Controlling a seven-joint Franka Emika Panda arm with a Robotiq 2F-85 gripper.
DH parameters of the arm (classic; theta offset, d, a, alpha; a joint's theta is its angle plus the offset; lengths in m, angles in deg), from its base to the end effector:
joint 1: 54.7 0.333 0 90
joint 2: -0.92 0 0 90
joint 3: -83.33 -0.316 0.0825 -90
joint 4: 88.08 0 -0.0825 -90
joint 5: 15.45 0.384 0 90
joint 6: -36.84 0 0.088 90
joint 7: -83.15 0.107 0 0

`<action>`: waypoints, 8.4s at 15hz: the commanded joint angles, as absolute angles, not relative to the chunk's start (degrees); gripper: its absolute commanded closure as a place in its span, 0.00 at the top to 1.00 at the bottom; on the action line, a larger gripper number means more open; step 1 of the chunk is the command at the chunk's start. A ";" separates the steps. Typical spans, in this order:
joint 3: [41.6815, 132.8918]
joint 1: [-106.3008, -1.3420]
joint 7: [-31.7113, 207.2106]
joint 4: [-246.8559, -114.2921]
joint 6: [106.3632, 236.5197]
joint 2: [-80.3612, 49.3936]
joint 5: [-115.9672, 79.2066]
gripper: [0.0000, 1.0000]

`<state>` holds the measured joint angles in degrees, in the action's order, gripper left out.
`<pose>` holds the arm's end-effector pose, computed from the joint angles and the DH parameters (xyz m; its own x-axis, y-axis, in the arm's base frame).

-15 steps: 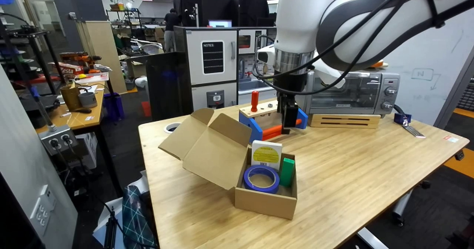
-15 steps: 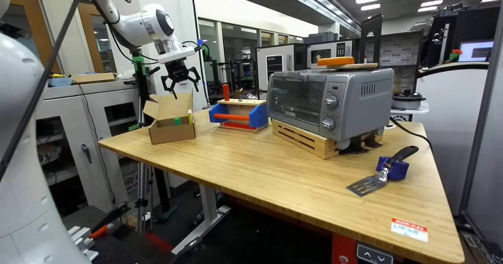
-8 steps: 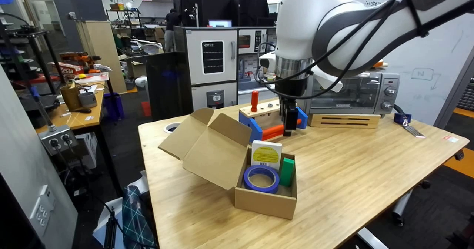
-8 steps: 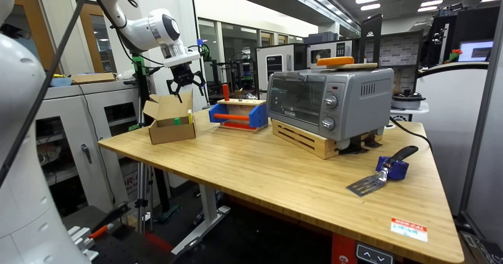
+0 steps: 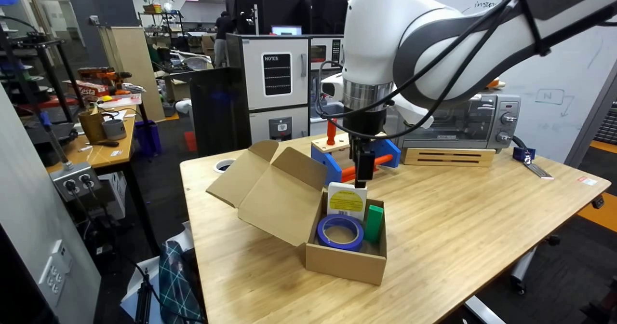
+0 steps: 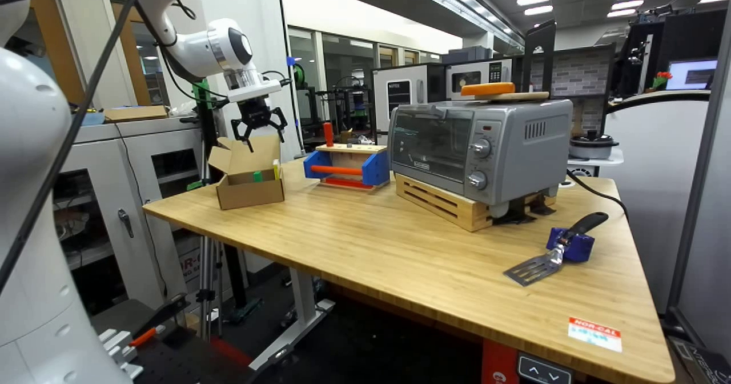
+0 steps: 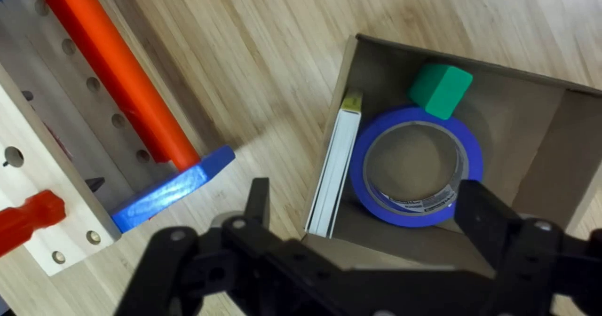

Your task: Pick the box in the carton box and put it on the table

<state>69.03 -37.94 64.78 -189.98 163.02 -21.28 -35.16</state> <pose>0.5718 0.3152 0.3513 0.5089 0.8605 -0.0256 0.8469 -0.4951 0.1940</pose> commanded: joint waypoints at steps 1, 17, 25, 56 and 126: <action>69.20 -38.03 63.62 -189.21 164.10 -22.45 -34.78 1.00; 70.10 -39.68 59.94 -185.60 164.50 -28.58 -34.02 1.00; 69.37 -40.19 58.47 -185.40 163.82 -30.42 -32.50 1.00; 69.26 -40.53 56.08 -183.85 164.12 -27.81 -29.81 0.04; 74.60 -46.99 74.48 -221.94 172.21 -5.84 -16.17 0.04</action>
